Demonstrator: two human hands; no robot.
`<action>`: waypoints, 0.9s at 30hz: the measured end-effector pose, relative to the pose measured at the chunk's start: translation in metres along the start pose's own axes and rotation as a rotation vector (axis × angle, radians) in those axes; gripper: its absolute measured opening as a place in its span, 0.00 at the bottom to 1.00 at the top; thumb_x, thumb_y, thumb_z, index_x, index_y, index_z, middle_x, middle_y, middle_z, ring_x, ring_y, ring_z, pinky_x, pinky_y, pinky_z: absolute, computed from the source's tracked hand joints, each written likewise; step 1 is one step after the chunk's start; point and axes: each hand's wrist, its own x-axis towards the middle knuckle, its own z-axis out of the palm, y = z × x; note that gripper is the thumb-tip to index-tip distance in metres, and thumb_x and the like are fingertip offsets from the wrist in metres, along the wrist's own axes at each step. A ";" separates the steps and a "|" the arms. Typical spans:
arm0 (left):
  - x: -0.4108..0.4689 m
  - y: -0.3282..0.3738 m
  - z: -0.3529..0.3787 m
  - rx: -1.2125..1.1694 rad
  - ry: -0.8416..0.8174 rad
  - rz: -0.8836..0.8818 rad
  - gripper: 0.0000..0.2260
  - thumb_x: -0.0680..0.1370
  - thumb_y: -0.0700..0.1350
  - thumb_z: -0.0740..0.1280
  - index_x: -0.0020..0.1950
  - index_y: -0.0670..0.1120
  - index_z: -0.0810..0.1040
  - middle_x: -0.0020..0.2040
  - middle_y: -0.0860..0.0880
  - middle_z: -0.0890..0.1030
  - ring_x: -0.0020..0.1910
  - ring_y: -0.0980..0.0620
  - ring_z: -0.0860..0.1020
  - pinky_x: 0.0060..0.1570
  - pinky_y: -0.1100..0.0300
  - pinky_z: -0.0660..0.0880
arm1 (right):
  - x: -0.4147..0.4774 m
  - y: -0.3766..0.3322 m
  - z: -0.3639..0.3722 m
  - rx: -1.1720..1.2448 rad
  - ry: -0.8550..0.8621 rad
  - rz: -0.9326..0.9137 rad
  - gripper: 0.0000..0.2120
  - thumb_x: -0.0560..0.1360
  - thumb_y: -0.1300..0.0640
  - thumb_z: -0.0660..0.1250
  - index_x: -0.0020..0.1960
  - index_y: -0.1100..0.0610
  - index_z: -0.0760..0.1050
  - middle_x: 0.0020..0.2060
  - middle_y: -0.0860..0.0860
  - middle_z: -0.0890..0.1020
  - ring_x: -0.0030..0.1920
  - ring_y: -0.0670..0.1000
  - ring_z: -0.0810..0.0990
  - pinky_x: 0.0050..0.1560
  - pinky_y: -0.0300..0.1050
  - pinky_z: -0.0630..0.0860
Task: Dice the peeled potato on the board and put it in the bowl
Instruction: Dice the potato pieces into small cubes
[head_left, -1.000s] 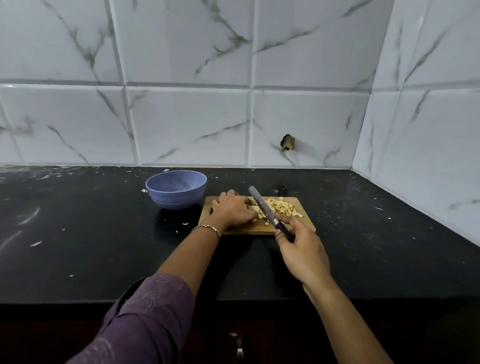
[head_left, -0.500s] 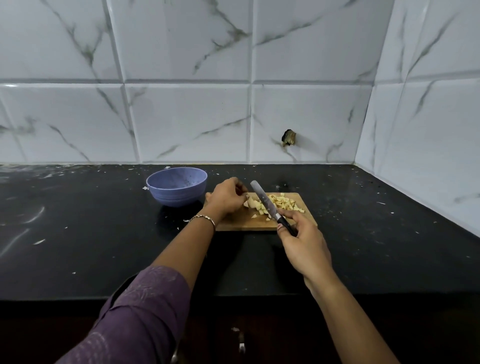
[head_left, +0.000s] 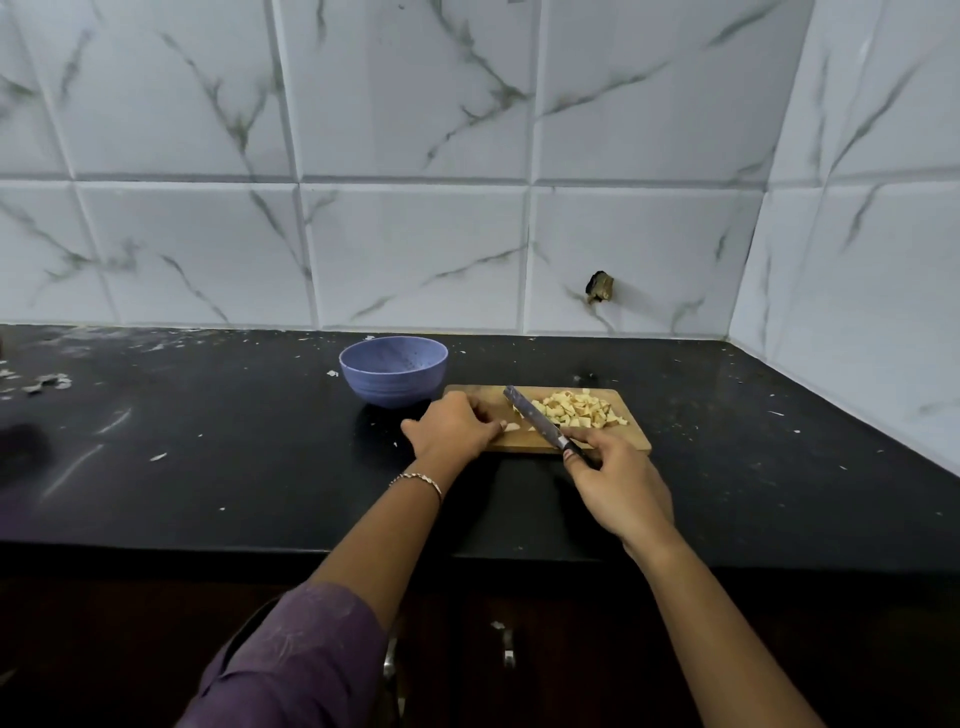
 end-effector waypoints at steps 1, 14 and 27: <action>-0.006 0.001 0.001 0.042 0.030 0.011 0.14 0.73 0.62 0.70 0.50 0.54 0.81 0.50 0.55 0.83 0.55 0.51 0.78 0.55 0.51 0.61 | -0.001 0.000 -0.001 -0.004 -0.001 -0.009 0.17 0.81 0.46 0.62 0.68 0.37 0.72 0.55 0.44 0.80 0.49 0.48 0.77 0.38 0.43 0.71; -0.025 0.003 0.001 -0.085 0.092 -0.035 0.05 0.74 0.52 0.68 0.46 0.54 0.82 0.50 0.54 0.82 0.56 0.50 0.77 0.58 0.50 0.61 | -0.019 -0.006 0.002 -0.172 0.050 -0.124 0.17 0.81 0.47 0.62 0.68 0.36 0.72 0.54 0.39 0.82 0.53 0.43 0.79 0.42 0.40 0.71; -0.024 0.004 -0.002 -0.026 0.069 -0.051 0.09 0.75 0.54 0.67 0.36 0.55 0.73 0.42 0.56 0.79 0.53 0.51 0.78 0.60 0.49 0.61 | -0.012 -0.015 0.006 -0.330 0.079 -0.245 0.17 0.79 0.51 0.65 0.67 0.40 0.74 0.51 0.41 0.83 0.51 0.43 0.80 0.41 0.37 0.68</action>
